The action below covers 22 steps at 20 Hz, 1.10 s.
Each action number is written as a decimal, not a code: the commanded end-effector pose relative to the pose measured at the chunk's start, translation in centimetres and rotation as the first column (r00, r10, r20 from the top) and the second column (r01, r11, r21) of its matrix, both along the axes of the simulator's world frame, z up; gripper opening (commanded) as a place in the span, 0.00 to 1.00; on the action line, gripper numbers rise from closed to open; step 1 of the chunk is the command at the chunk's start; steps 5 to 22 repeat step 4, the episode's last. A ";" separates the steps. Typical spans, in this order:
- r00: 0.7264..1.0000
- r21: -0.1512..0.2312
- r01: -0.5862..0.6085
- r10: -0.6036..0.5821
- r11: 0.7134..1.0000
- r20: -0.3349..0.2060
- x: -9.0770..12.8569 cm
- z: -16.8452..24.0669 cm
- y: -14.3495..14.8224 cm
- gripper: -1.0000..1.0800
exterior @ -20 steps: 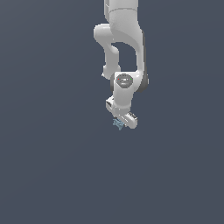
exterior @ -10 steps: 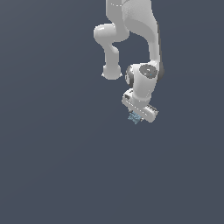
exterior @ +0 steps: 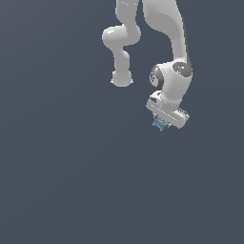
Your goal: Pick up the object and move it to a goal position.
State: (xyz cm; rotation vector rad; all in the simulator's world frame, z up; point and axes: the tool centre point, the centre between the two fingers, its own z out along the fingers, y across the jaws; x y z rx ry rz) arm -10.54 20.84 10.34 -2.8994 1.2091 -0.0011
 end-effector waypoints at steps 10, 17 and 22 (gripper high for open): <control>1.000 0.000 0.002 -0.002 1.000 -0.001 -0.2 0.4 1.1 0.00; 1.000 0.000 0.002 -0.002 1.000 -0.001 -0.2 0.4 1.1 0.00; 1.000 0.000 0.002 -0.002 1.000 -0.001 -0.2 0.4 1.1 0.00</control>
